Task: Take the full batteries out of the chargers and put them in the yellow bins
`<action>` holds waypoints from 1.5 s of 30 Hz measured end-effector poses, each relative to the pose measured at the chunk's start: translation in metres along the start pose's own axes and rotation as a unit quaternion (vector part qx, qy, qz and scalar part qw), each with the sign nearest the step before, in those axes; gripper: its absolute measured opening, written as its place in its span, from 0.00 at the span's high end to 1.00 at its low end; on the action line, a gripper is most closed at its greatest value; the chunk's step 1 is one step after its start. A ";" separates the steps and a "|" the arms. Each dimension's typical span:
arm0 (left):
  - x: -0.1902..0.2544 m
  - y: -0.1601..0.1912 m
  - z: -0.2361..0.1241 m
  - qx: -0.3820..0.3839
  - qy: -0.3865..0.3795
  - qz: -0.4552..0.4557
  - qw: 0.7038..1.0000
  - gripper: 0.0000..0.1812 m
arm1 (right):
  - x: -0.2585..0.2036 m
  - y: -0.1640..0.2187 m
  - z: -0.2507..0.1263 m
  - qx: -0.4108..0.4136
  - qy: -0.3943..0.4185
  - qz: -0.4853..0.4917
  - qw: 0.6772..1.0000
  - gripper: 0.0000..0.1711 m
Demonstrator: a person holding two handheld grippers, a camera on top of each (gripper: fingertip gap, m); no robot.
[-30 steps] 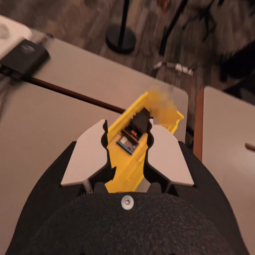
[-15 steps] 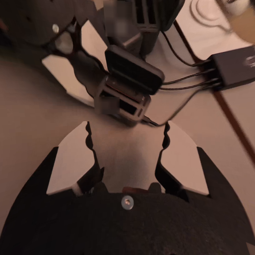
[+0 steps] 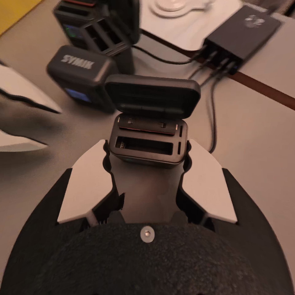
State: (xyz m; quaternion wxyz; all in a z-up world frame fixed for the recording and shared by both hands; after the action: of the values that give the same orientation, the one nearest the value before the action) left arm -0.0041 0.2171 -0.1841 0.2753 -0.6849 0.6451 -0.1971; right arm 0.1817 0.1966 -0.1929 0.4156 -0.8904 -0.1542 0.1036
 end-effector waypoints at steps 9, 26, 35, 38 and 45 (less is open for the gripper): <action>-0.042 0.035 -0.018 0.083 -0.101 -0.126 0.983 0.69 | 0.055 0.002 -0.008 0.028 0.183 0.087 0.979 0.57; -0.063 0.019 0.018 0.099 -0.090 -0.007 0.991 0.72 | 0.041 -0.062 -0.065 0.018 -0.041 -0.256 0.966 0.56; -0.063 0.004 0.032 0.115 -0.041 0.032 0.992 0.74 | -0.033 -0.086 0.004 -0.143 -0.136 -0.475 0.857 0.62; -0.063 0.003 0.034 0.125 -0.034 0.032 0.991 0.74 | -0.035 -0.089 0.028 -0.196 -0.152 -0.483 0.840 0.61; -0.060 0.004 0.038 0.129 -0.028 0.029 0.991 0.71 | -0.025 -0.096 0.049 -0.286 -0.200 -0.470 0.811 0.70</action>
State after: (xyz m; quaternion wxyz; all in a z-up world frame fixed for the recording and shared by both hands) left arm 0.0115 0.2808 -0.2106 0.3849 -0.6299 0.6259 -0.2517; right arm 0.1244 0.2809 -0.1482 0.0999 -0.7477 -0.6561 0.0223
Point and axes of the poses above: each gripper's, where its closed fingertips meet, z out along the fingers, y out of its underside, x = y × z across the jaws, the point moved 9 cm from there along -z, back along the fingers, and after that the axes turned 1 degree about x, right-handed, at the moved point
